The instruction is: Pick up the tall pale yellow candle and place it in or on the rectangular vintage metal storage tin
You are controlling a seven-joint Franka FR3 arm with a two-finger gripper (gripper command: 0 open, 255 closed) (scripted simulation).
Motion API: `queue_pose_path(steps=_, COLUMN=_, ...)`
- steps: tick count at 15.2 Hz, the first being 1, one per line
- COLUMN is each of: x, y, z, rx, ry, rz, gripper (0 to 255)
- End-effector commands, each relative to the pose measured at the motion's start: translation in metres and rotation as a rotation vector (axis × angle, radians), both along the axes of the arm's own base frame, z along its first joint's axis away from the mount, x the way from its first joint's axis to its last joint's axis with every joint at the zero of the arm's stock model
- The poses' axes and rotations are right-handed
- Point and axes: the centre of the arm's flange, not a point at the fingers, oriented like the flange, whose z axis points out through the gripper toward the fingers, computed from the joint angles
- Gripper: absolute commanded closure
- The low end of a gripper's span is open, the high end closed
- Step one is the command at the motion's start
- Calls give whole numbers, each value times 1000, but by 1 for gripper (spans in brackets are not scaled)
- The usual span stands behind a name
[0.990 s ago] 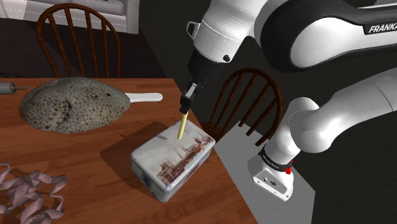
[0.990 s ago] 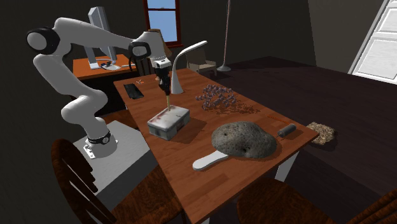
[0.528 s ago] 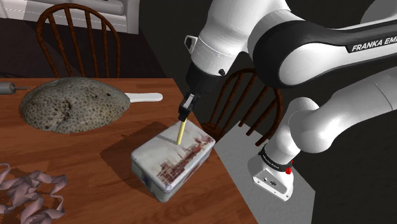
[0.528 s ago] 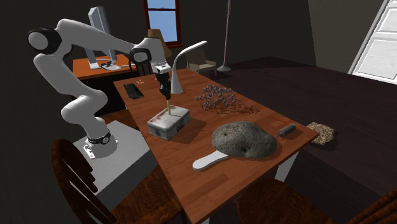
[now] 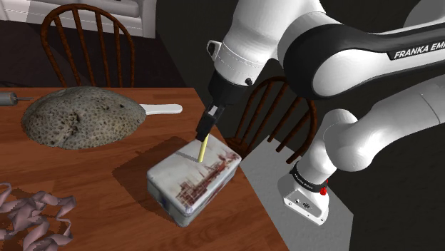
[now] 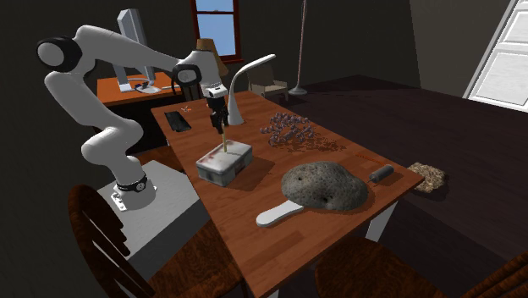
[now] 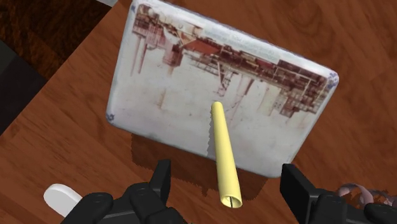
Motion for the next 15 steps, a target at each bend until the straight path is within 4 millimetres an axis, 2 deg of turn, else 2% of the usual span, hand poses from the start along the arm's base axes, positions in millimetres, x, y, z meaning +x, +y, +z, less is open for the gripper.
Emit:
queue_pose_path(steps=1, x=0, y=0, z=0, rx=0, ry=0, rz=0, gripper=0)
queue_pose_path(steps=3, x=0, y=0, z=0, rx=0, ry=0, rz=0, gripper=0)
queue_pose_path(steps=7, x=-8, y=-3, z=49, rx=0, ry=0, rz=0, gripper=0)
queue_pose_path(steps=15, x=-8, y=-3, z=49, rx=0, ry=0, rz=0, gripper=0)
